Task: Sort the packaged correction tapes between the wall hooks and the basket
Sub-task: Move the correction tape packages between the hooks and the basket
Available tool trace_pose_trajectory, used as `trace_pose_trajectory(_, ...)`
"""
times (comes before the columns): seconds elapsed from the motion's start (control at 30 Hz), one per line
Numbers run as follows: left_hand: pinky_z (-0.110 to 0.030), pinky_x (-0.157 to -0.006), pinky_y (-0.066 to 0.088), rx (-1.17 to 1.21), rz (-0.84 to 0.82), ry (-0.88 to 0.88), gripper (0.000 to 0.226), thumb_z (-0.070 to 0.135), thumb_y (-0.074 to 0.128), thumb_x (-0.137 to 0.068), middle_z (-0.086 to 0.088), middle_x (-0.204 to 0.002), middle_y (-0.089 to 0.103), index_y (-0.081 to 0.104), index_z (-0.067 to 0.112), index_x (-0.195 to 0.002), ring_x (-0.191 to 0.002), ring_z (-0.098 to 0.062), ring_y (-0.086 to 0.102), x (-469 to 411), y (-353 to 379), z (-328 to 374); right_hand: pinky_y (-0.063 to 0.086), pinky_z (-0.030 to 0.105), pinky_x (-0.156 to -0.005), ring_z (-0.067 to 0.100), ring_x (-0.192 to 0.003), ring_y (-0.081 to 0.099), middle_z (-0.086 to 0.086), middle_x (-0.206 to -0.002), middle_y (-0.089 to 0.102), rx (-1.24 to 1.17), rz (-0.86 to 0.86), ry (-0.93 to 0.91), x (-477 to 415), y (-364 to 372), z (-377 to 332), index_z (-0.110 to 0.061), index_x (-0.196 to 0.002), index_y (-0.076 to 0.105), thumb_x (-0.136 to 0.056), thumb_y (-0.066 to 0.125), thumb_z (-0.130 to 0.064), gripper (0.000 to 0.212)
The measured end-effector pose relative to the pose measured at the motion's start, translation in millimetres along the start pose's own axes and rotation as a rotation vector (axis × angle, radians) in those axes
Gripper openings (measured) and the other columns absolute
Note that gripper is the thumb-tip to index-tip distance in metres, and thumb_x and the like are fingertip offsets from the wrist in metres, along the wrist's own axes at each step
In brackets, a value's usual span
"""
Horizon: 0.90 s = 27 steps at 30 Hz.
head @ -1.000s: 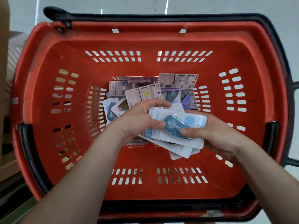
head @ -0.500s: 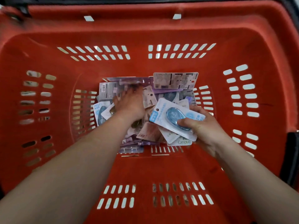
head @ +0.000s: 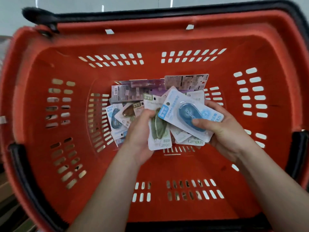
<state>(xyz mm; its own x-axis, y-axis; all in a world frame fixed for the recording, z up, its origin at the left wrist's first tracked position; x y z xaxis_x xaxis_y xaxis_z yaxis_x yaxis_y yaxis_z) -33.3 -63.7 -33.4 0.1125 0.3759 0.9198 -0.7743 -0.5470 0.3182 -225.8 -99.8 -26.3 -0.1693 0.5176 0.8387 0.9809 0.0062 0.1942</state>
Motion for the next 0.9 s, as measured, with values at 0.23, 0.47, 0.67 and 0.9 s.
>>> trace_pose_trajectory(0.23,-0.051,-0.088,0.056,-0.074,-0.049,0.037,0.049,0.039,0.061,-0.085,-0.016,-0.121,0.069,0.064,0.012,-0.125,-0.112,-0.037,0.065,42,7,20,0.062,0.042,-0.073,0.029,-0.099,0.073,0.013,-0.118,0.071,0.019,-0.224,0.056,31,-2,-24,-0.019,-0.122,0.067,-0.045,0.095,-0.014,0.081)
trace_pose_trajectory(0.47,-0.051,-0.086,0.058,-0.250,-0.007,0.226,0.023,0.021,0.060,-0.089,-0.011,-0.106,0.075,0.070,0.011,-0.107,-0.097,-0.032,0.071,100,13,48,0.061,0.041,-0.075,0.027,-0.097,0.072,0.012,-0.115,0.072,-0.083,-0.252,0.131,71,6,-45,-0.018,-0.113,0.073,-0.039,0.101,-0.027,0.079)
trace_pose_trajectory(0.67,-0.041,-0.076,0.061,-0.236,0.078,0.428,0.023,0.023,0.063,-0.081,-0.010,-0.103,0.076,0.073,0.014,-0.100,-0.093,-0.028,0.073,175,10,70,0.061,0.044,-0.073,0.028,-0.097,0.073,0.014,-0.114,0.073,-0.352,-0.046,0.063,115,21,-70,-0.012,-0.112,0.071,-0.064,0.084,-0.015,0.050)
trace_pose_trajectory(0.9,-0.036,-0.070,0.060,-0.310,-0.040,0.430,0.021,0.026,0.072,-0.081,-0.013,-0.106,0.075,0.077,0.014,-0.097,-0.094,-0.031,0.073,268,17,90,0.062,0.039,-0.079,0.027,-0.092,0.072,0.011,-0.107,0.075,0.059,-0.110,-0.100,191,49,-125,-0.011,-0.118,0.068,-0.073,0.070,-0.008,0.045)
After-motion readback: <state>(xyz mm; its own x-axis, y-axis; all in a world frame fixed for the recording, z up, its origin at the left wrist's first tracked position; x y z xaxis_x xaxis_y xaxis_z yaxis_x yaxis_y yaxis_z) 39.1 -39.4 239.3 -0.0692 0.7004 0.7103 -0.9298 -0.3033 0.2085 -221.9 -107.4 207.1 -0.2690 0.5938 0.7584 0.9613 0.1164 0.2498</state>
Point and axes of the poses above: each hand's wrist, its own x-axis away from the middle knuckle, its own y-axis out of the palm, z = x × y, the point moved 1 cm from there along -x, towards the middle knuckle
